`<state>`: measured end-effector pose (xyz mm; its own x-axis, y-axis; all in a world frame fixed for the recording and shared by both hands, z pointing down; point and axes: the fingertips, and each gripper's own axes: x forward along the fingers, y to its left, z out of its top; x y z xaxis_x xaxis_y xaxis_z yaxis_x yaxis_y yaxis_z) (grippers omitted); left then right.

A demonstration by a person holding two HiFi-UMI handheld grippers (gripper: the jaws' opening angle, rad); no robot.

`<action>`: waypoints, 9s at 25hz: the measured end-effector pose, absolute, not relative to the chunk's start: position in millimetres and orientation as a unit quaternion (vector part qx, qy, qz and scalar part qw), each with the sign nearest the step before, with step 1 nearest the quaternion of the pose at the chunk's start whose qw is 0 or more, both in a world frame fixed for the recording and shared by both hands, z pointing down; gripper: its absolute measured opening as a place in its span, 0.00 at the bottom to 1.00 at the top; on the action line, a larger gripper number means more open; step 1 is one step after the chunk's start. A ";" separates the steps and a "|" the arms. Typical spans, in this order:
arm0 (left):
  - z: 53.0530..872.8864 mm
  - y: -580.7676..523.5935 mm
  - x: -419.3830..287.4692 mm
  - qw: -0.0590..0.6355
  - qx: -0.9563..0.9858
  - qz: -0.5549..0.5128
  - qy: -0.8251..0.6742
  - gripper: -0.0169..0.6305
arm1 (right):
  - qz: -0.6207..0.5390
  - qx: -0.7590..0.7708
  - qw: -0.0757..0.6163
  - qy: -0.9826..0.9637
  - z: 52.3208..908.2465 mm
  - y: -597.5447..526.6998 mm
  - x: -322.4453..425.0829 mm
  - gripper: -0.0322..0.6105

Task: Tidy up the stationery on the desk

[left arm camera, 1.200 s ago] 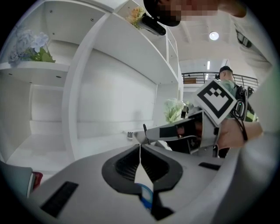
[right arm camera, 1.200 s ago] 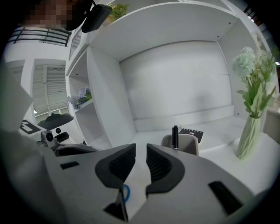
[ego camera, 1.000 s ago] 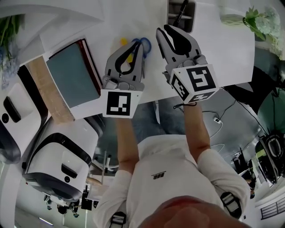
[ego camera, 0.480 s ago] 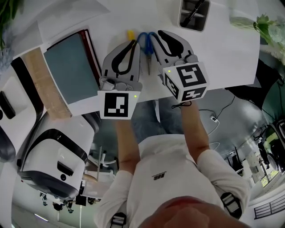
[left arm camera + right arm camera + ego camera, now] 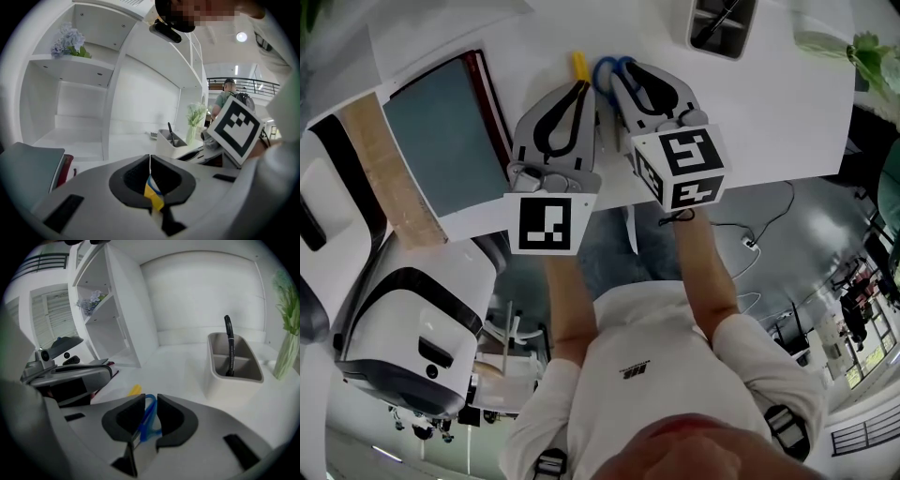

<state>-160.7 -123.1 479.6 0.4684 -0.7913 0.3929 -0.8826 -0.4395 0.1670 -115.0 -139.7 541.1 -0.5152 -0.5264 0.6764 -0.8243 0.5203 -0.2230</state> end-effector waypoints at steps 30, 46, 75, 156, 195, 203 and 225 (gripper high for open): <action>464.3 -122.2 -147.7 0.159 0.845 0.137 -0.491 0.03 | 0.232 0.418 0.279 -0.833 508.3 -138.4 -102.7 0.14; 431.5 -132.7 -97.5 0.139 0.868 0.132 -0.458 0.03 | 0.213 0.470 0.222 -0.827 442.1 -146.6 -46.2 0.14; 396.3 -164.4 -35.0 0.118 0.894 0.129 -0.413 0.03 | 0.163 0.563 0.080 -0.806 368.1 -218.5 40.2 0.14; 469.1 -108.9 -190.0 0.196 0.814 0.133 -0.530 0.03 | 0.242 0.331 0.337 -0.847 556.9 -142.7 -176.0 0.27; 422.7 -145.3 -115.1 0.155 0.861 0.131 -0.467 0.03 | 0.204 0.457 0.180 -0.847 420.6 -182.0 -67.9 0.13; 408.3 -164.9 -92.5 0.143 0.872 0.126 -0.450 0.03 | 0.189 0.491 0.138 -0.839 384.8 -205.3 -34.6 0.13; 406.7 -187.6 -63.1 0.141 0.883 0.130 -0.428 0.03 | 0.206 0.531 0.126 -0.812 414.9 -245.6 -6.3 0.13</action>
